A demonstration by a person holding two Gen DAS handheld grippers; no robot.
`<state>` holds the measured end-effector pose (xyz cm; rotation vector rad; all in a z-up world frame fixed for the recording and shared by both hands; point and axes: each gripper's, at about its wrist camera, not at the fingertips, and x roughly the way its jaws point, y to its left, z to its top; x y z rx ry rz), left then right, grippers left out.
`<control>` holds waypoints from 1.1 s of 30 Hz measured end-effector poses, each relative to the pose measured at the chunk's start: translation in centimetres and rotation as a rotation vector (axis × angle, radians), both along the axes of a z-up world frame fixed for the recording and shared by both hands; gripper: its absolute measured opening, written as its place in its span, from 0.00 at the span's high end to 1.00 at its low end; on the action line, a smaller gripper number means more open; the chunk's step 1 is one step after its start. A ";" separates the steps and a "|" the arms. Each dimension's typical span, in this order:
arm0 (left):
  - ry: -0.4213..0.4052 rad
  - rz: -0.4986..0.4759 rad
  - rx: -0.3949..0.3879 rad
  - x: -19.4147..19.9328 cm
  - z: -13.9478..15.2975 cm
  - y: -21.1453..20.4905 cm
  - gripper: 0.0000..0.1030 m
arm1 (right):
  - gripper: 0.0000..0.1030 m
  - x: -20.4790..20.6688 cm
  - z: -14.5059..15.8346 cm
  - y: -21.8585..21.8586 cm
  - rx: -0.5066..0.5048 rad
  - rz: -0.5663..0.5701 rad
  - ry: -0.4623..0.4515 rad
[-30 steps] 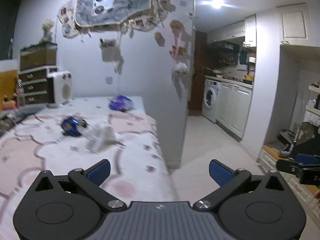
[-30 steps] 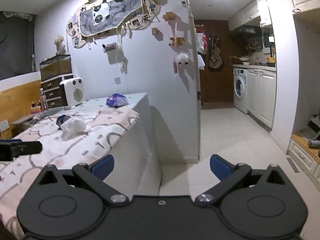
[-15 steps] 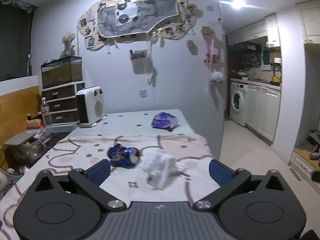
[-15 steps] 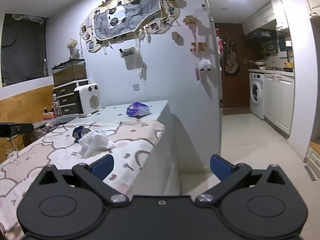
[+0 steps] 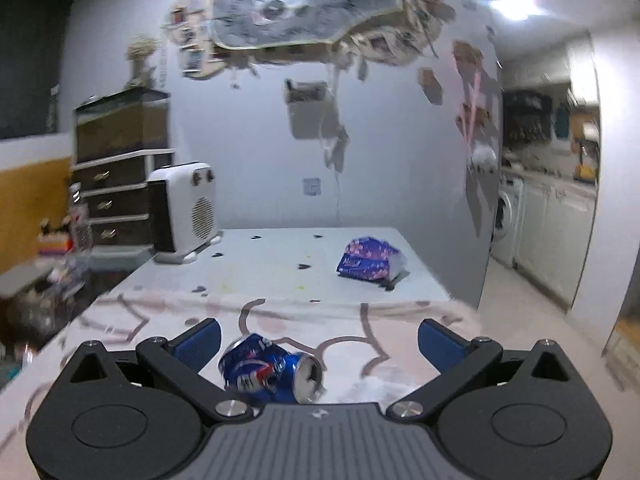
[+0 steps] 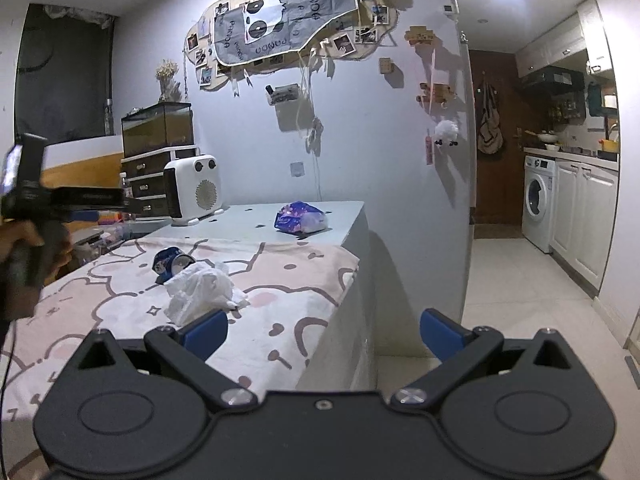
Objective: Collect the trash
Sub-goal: 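Grasp the crushed blue Pepsi can with the left tool while the right tool reaches toward the white tissue, then grasp the white tissue with the right tool while the left tool holds the can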
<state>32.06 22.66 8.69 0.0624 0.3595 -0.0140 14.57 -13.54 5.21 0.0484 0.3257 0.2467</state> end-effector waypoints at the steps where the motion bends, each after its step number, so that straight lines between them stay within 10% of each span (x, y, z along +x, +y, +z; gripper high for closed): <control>1: 0.018 -0.016 0.016 1.2 -0.6 0.3 0.00 | 0.00 0.4 0.0 0.0 -0.002 -0.002 0.000; 9: 0.097 -0.132 0.150 7.5 -6.2 4.1 0.00 | 0.00 2.7 -0.7 0.0 -0.007 0.006 0.002; 19: 0.076 -0.236 0.053 11.6 -8.5 9.2 0.00 | 0.00 4.9 -3.0 1.4 -0.018 0.013 0.050; 33: 0.096 -0.302 0.014 12.7 -9.9 9.2 0.00 | 0.00 16.4 -1.9 15.6 -0.162 0.347 0.094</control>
